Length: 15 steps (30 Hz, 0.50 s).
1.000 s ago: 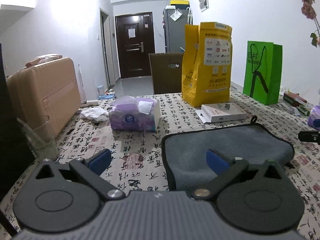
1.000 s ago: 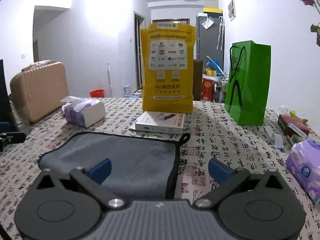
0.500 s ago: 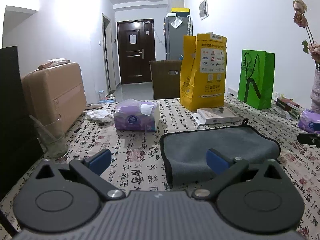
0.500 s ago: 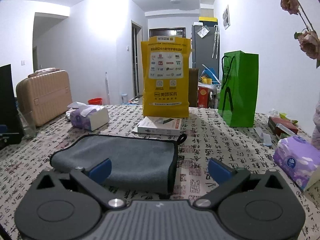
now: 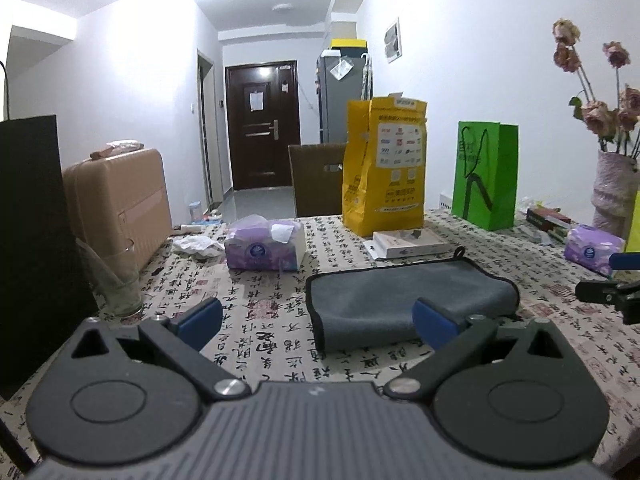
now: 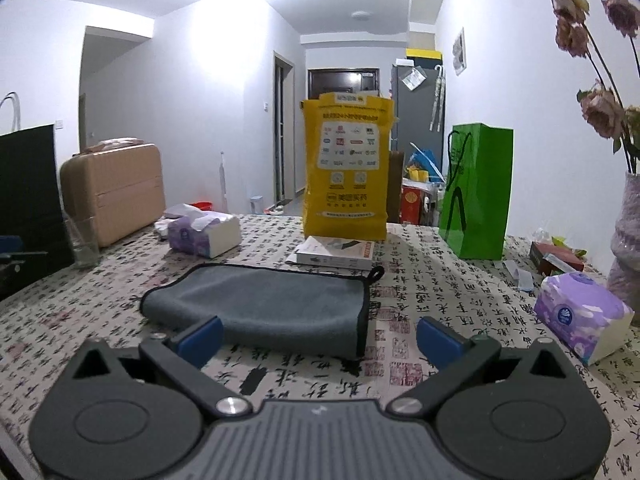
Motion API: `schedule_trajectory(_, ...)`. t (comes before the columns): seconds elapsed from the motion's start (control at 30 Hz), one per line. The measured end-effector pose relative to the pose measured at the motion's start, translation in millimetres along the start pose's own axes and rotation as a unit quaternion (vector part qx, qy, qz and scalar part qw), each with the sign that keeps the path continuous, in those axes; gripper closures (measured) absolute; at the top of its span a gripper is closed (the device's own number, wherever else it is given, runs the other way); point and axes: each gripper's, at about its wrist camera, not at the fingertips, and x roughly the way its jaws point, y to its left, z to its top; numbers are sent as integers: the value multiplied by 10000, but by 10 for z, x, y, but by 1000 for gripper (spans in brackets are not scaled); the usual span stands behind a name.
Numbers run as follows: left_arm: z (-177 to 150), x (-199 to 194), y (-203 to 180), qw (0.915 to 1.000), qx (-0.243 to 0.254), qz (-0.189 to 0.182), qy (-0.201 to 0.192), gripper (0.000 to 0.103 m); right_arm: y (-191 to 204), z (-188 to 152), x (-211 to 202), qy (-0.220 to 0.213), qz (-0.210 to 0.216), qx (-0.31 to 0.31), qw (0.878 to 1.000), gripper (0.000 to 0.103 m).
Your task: Fold towel
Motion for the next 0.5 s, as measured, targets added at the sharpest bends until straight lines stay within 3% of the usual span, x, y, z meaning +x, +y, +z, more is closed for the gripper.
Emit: schedule_trajectory(0.5, -219, -608, -115, 9999, -60, -64, -138, 0, 213, -153, -703, -370, 225, -2, 9991, 0)
